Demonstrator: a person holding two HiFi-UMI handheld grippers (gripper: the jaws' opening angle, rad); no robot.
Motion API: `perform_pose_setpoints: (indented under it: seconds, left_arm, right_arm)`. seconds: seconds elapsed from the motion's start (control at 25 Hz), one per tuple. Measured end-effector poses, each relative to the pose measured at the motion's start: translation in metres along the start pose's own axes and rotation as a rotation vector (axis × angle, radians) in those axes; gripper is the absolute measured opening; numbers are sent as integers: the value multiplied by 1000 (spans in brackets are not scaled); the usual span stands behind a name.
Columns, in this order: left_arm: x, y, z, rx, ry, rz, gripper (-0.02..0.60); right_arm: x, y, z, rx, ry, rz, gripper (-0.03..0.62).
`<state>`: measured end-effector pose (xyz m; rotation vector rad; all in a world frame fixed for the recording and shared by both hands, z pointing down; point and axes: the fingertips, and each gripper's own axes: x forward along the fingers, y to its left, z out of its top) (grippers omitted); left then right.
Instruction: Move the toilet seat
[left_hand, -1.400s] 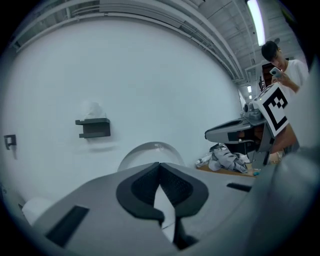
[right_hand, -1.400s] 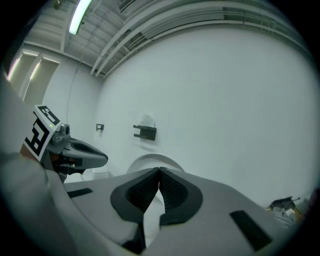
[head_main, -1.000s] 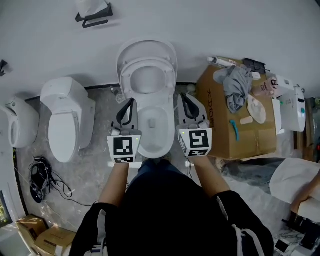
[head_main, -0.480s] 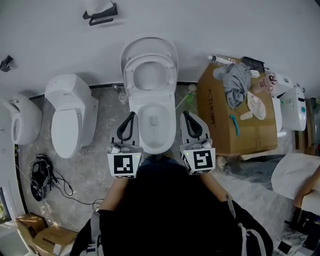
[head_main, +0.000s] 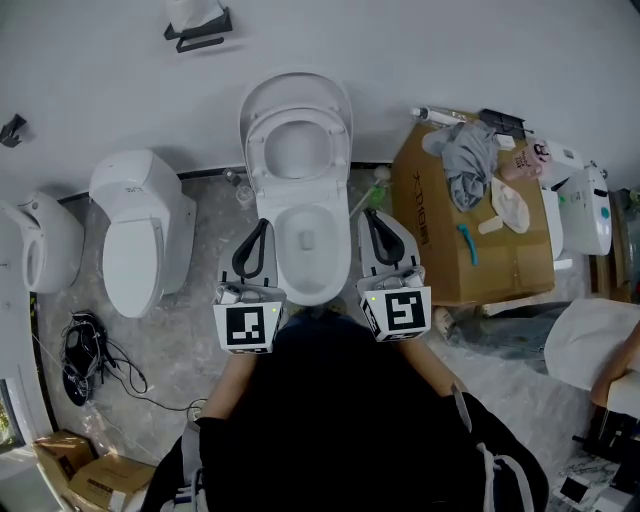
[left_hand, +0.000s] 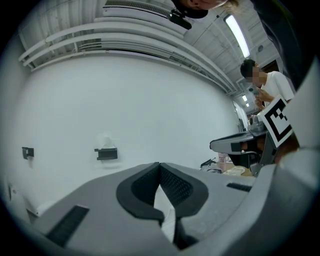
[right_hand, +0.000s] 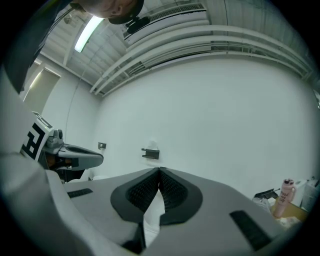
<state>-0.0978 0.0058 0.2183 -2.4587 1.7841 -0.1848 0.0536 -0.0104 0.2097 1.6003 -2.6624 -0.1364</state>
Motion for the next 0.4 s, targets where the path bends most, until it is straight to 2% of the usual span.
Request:
perform_pose_setpoints:
  seconds: [0.12, 0.28, 0.4]
  left_arm:
    - [-3, -1, -7, -12, 44, 2, 8]
    - [0, -6, 0, 1, 4, -10, 8]
    - [0, -7, -5, -6, 32, -10, 8]
  right_arm:
    - [-2, 0, -1, -2, 2, -2, 23]
    - [-4, -3, -2, 2, 2, -8, 23]
    - [-3, -6, -2, 1, 2, -9, 23]
